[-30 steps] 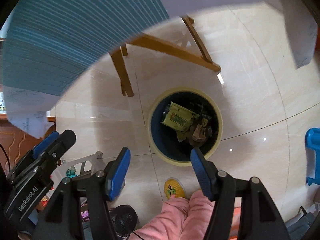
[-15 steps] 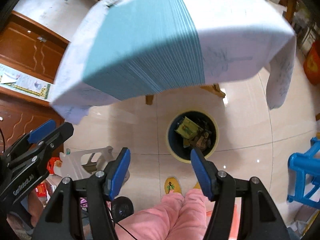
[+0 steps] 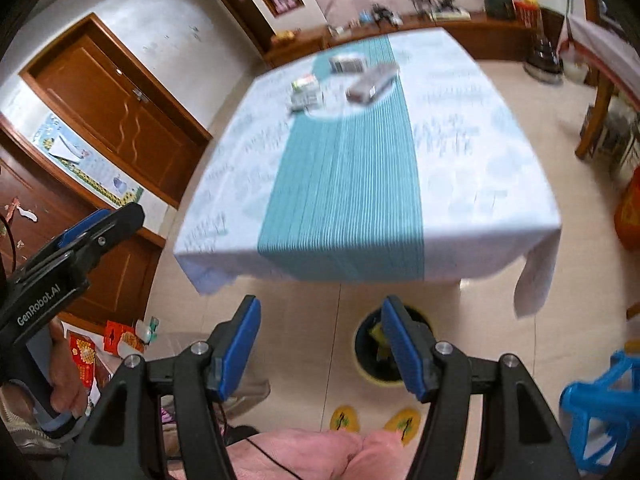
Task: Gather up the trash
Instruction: 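Raise both open tools back toward the table, then grasp the white sachet with left tool while right tool grasps silver-white box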
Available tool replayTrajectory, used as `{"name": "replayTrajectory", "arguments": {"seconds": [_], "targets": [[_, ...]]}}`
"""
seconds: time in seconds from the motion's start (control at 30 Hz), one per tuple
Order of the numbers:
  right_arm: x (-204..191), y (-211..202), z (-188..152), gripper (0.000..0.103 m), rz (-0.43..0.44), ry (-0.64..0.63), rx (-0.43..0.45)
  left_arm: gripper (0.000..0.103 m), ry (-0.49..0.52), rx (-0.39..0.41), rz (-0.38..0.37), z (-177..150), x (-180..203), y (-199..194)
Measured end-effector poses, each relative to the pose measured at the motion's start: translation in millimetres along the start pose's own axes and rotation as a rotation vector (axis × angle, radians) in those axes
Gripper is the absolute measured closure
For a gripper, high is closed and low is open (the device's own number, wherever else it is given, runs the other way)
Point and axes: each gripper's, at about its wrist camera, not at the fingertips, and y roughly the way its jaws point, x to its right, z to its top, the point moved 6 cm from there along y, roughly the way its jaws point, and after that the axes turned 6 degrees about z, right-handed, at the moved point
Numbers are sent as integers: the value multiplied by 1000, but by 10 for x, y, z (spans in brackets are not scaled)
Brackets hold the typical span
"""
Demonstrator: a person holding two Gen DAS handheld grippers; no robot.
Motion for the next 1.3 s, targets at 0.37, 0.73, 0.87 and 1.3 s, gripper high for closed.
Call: {"name": "replayTrajectory", "arguments": {"seconds": [0.37,0.73,0.87,1.3], "targets": [[54,-205,456,40,3,-58,50,24,10,50,22,354,96,22],[133,289,1035,39,-47,-42,41,24,81,-18,-75,817,48,1008],[221,664,1386,39,-94,28,46,24,149,-67,-116,1196,-63,1639],[786,2070,2722,27,-251,342,87,24,317,-310,-300,2073,-286,3865]]}}
